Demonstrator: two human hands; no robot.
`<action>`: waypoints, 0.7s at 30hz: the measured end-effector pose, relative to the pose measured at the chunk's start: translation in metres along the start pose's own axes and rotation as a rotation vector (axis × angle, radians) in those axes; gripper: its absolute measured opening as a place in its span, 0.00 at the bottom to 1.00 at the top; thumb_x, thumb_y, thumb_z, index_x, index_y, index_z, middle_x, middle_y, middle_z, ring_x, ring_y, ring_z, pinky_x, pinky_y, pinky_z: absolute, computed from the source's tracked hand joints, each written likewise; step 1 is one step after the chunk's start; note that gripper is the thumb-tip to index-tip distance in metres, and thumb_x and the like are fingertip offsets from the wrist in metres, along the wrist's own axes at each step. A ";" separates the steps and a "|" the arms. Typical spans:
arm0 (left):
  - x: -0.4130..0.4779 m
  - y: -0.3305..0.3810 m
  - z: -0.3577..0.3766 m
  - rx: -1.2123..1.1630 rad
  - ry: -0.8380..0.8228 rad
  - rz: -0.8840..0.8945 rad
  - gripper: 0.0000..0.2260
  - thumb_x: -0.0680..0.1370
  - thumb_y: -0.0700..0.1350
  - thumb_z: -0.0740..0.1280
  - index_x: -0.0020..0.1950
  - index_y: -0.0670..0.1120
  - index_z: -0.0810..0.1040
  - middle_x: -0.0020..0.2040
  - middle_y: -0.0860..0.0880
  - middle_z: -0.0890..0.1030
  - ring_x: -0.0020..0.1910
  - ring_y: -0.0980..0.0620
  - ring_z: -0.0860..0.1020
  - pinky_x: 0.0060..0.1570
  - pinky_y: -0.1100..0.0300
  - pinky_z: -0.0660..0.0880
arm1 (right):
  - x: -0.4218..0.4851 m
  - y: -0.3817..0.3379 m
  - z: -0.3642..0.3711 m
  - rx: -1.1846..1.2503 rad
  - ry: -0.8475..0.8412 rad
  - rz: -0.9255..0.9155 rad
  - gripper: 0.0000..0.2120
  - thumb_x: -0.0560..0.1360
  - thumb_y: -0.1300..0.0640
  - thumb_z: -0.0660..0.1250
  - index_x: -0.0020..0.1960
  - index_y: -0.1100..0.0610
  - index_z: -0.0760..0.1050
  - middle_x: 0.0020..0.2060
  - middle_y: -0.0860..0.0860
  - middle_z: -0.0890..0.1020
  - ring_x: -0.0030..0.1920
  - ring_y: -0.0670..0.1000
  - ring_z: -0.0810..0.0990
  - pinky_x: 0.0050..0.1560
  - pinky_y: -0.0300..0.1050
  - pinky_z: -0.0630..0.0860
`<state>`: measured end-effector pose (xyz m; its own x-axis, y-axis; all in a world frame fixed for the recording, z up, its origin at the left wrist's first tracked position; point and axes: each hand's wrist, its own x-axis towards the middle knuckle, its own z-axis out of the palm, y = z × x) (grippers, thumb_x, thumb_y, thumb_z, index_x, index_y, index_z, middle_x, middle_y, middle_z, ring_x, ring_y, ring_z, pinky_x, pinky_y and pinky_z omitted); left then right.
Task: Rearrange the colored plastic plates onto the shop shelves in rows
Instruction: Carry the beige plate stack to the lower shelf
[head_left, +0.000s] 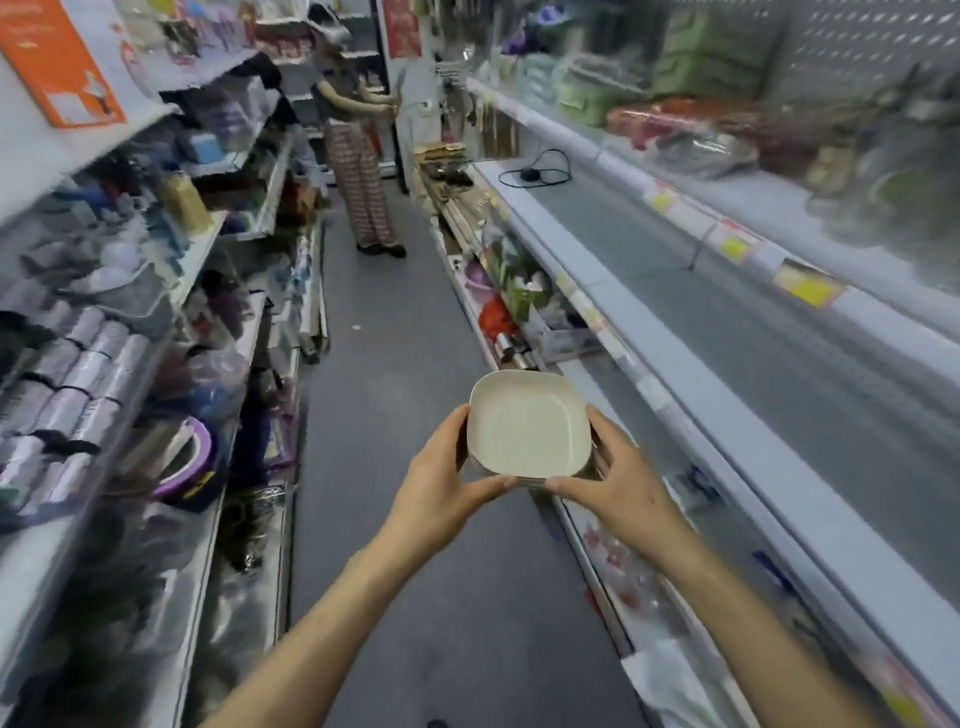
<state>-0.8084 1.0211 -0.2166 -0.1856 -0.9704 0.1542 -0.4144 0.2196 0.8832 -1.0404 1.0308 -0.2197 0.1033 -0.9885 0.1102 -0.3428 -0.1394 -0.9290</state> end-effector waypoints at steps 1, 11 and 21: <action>0.007 0.001 0.019 -0.007 -0.060 0.004 0.37 0.70 0.51 0.82 0.75 0.57 0.68 0.69 0.63 0.76 0.69 0.64 0.73 0.70 0.59 0.72 | -0.009 0.013 -0.015 -0.004 0.049 0.040 0.41 0.65 0.48 0.82 0.73 0.34 0.68 0.67 0.39 0.77 0.69 0.43 0.75 0.69 0.56 0.76; 0.072 0.022 0.194 -0.071 -0.573 0.163 0.36 0.70 0.55 0.81 0.74 0.58 0.67 0.68 0.61 0.76 0.67 0.64 0.75 0.65 0.63 0.75 | -0.108 0.085 -0.125 -0.041 0.501 0.373 0.46 0.62 0.47 0.81 0.77 0.39 0.66 0.72 0.42 0.74 0.72 0.43 0.73 0.74 0.54 0.71; 0.052 0.051 0.322 -0.127 -0.972 0.350 0.34 0.71 0.50 0.80 0.72 0.58 0.67 0.66 0.60 0.77 0.64 0.60 0.77 0.62 0.59 0.77 | -0.218 0.103 -0.155 -0.156 0.879 0.596 0.43 0.65 0.52 0.83 0.75 0.38 0.68 0.69 0.42 0.73 0.65 0.44 0.78 0.63 0.43 0.79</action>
<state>-1.1261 1.0141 -0.3061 -0.9387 -0.3428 0.0371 -0.1125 0.4063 0.9068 -1.2426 1.2225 -0.2852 -0.8068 -0.5863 -0.0722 -0.2383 0.4348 -0.8685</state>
